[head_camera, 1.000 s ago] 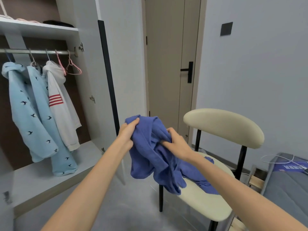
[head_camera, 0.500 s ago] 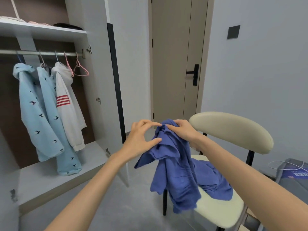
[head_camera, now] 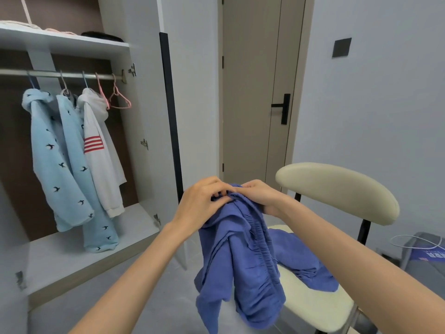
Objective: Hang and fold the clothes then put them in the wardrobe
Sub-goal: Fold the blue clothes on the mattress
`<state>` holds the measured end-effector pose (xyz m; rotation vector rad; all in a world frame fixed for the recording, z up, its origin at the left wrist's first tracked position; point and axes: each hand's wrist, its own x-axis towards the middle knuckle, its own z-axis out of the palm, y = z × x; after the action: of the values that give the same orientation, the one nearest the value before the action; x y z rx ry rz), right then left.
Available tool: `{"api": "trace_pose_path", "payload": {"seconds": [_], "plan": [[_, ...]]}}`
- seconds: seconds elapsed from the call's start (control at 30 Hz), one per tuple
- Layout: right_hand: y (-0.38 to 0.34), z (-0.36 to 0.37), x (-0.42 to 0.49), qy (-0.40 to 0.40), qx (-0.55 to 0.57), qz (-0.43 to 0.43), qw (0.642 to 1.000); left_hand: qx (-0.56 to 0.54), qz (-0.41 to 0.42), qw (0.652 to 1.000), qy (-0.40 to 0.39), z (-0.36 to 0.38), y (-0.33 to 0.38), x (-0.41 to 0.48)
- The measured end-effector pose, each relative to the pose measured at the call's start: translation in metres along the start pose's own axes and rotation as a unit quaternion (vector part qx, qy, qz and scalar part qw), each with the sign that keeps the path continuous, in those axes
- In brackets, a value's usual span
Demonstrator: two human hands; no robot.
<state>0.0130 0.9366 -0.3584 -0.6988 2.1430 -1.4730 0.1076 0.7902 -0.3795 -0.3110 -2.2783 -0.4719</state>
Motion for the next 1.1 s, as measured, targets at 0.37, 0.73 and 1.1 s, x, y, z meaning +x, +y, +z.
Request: {"api": "trace_pose_path", "payload": {"seconds": [0.37,0.73,1.1], "plan": [[0.014,0.024,0.014,-0.108,0.072,0.016,0.991,-0.119,-0.182,0.974,0.07,-0.02,-0.019,0.009],[0.039,0.044,0.013,-0.16,-0.207,-0.082,0.962,-0.175,-0.253,0.95,0.05,-0.04,-0.041,0.012],[0.054,0.076,0.024,-0.124,-0.305,-0.085,0.94,-0.197,-0.251,0.94,0.123,-0.069,-0.045,0.023]]}}
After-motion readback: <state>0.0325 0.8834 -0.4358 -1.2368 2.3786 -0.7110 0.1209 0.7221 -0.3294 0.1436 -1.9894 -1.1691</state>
